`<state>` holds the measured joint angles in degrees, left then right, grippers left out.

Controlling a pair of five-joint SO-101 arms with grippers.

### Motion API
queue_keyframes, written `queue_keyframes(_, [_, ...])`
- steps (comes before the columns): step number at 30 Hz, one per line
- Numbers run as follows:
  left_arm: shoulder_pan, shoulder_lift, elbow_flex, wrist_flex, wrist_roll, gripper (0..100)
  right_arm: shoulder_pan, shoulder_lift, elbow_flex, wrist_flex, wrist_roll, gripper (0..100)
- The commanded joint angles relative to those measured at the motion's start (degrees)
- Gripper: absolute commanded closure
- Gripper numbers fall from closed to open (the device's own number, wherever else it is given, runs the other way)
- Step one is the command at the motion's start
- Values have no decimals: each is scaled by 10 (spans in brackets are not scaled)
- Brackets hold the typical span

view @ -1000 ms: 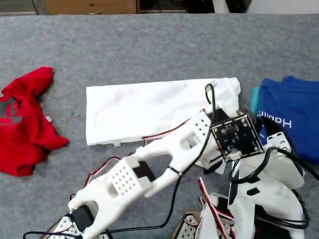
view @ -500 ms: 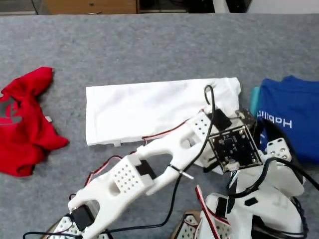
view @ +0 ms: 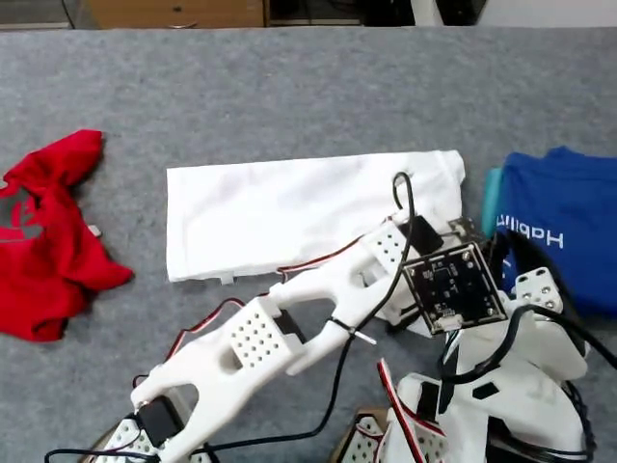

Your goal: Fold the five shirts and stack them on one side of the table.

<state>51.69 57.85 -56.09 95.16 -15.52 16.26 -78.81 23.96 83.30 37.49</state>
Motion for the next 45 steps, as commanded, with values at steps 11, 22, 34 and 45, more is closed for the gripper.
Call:
queue_keyframes(11, [-12, -7, -113, 48, -30, 982, 9, -3, -11, 1, -3, 964])
queue_keyframes(22, [-71, -2, -158, 25, -33, 982, 9, -3, -9, 2, -6, 964])
queue_keyframes(34, [-94, -2, -156, -53, -34, 982, 9, -3, 18, 2, -6, 964])
queue_keyframes(45, [-113, 44, -157, -122, -64, 982, 9, -3, 49, 2, -6, 964])
